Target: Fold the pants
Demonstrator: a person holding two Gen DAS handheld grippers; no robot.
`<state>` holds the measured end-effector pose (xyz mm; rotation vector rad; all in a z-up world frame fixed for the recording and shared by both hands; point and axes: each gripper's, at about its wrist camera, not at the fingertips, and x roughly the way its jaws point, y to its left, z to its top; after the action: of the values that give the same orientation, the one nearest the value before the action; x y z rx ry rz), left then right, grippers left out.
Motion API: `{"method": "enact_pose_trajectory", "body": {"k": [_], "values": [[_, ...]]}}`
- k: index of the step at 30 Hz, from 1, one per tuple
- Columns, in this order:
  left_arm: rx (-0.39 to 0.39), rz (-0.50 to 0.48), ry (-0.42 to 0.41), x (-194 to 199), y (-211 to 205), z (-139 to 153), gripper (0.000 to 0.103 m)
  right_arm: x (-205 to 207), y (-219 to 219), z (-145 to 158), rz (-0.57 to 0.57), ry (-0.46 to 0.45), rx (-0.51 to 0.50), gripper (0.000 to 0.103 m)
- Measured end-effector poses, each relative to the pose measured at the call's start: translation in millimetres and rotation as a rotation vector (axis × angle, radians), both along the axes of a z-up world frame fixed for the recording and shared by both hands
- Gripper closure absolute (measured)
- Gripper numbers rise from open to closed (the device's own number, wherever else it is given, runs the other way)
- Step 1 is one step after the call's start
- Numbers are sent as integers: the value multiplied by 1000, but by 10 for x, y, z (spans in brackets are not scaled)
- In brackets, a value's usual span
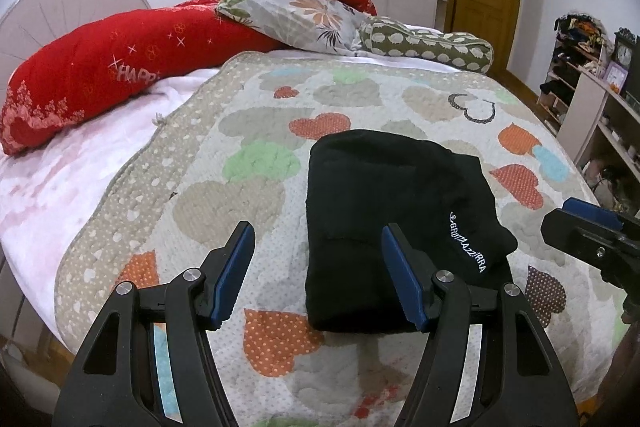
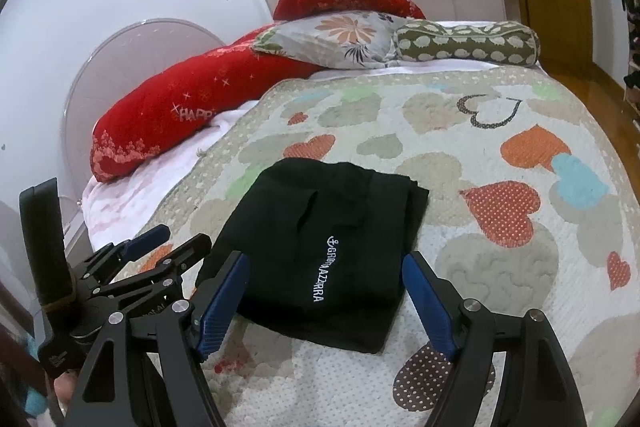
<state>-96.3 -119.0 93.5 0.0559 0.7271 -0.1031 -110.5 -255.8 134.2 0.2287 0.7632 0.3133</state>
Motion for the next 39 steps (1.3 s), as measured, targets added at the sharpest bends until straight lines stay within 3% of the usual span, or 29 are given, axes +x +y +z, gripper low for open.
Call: {"method": "enact_pose_trajectory", "body": {"k": [16,39], "values": [[-6,3,30,135,59,-81,37,118,73,-78,16,28,-28,25],[-74,-34,128,563,156,-268,37,570,-210,-567,-24,156,4,25]]}}
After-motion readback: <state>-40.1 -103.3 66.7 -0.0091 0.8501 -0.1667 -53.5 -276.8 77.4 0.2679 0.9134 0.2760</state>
